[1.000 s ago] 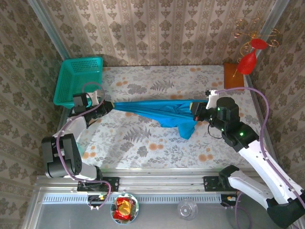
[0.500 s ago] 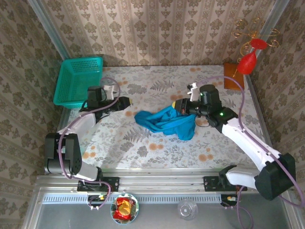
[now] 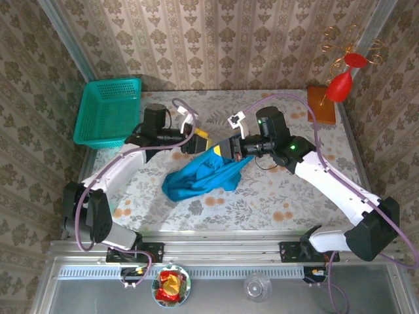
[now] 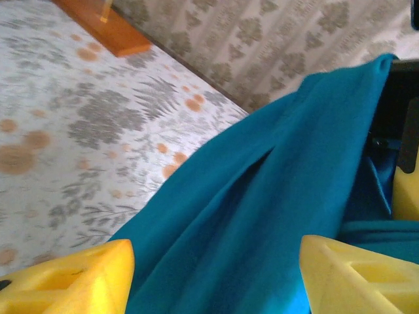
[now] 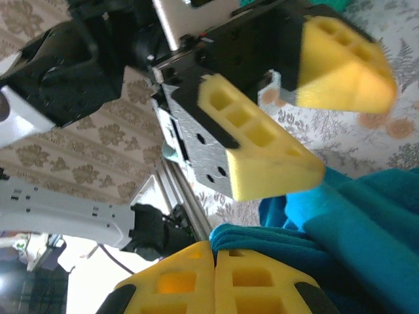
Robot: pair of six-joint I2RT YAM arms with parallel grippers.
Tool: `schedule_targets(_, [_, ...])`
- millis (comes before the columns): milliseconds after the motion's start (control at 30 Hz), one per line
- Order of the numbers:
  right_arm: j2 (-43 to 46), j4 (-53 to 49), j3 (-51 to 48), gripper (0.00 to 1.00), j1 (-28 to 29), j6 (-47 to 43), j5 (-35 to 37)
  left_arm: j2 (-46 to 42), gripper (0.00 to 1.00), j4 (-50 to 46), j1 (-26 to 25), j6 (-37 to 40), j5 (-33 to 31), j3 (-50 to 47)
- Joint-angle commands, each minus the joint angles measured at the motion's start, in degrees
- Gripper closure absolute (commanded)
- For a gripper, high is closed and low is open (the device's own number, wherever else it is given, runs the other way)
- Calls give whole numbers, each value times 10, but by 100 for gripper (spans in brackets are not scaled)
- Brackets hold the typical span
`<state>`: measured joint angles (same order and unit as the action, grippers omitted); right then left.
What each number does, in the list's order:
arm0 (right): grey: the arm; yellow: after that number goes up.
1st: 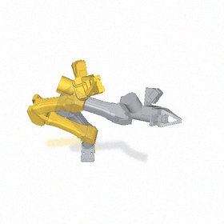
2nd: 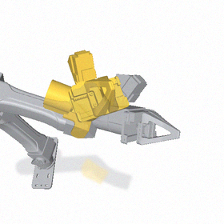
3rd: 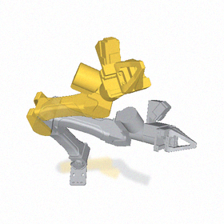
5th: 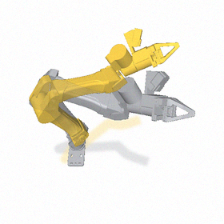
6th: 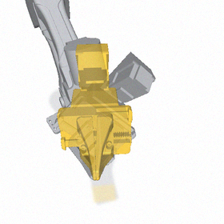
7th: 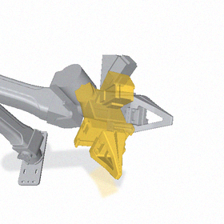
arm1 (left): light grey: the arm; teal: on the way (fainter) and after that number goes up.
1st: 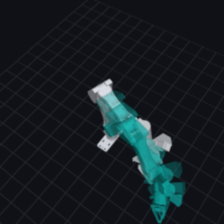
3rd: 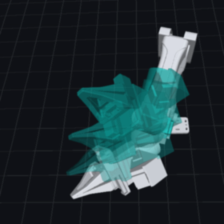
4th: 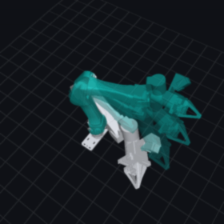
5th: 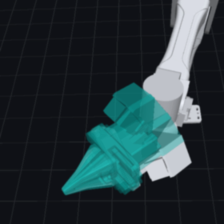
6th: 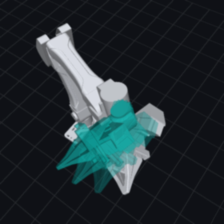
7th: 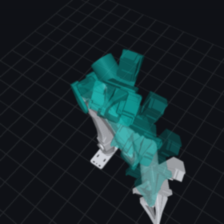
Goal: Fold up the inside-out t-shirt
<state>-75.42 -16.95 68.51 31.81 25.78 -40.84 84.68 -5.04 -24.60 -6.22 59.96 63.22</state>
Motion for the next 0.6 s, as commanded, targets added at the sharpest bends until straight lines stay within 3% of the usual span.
schedule_targets(0, [1, -20, 24, 100, 2, -28, -18, 19, 33, -28, -25, 43, 99, 13])
schedule_targets(233, [0, -16, 29, 100, 3, -28, -21, 47, 46, -91, -52, 93, 143, 29])
schedule_targets(333, [-2, -16, 35, 100, 4, -30, -21, 58, 65, -111, -57, 112, 151, 41])
schedule_targets(500, [-1, 1, 37, 100, 13, -34, -14, 81, 100, -101, -57, 87, 64, 62])
schedule_targets(567, [-1, 11, 39, 100, 24, -40, -15, 104, 100, -93, -58, 65, 16, 73])
